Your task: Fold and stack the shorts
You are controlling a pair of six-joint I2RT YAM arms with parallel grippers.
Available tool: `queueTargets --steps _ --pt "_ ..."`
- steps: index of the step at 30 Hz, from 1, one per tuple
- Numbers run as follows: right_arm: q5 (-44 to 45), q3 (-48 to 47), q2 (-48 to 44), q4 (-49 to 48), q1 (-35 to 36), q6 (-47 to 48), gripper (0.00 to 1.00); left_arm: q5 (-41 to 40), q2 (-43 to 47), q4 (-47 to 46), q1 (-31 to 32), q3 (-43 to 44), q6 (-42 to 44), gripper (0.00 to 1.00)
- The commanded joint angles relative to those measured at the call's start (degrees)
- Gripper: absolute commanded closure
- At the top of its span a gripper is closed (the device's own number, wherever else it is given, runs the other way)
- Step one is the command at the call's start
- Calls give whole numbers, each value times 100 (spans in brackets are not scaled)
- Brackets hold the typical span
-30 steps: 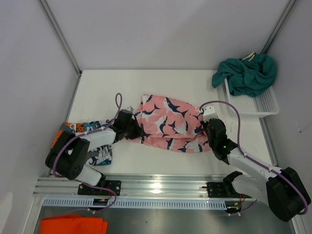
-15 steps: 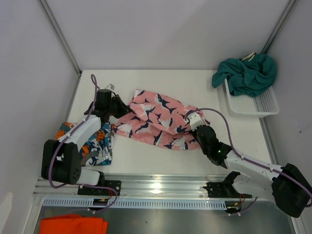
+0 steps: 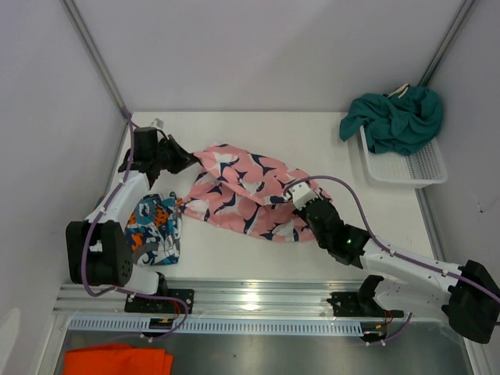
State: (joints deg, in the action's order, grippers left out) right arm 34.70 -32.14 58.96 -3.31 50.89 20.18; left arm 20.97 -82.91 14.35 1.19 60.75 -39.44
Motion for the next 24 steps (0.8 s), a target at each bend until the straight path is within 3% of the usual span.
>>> queueTargets --steps 1,8,24 --pt "353 6 -253 435 393 -67 100 319 467 104 -102 -324 24 100" --pt "836 366 -508 1069 1377 -550 100 188 1189 103 -304 -1301 147 100" --pt "82 243 484 1711 2329 -718 100 398 1638 148 -1156 -2049 507 100"
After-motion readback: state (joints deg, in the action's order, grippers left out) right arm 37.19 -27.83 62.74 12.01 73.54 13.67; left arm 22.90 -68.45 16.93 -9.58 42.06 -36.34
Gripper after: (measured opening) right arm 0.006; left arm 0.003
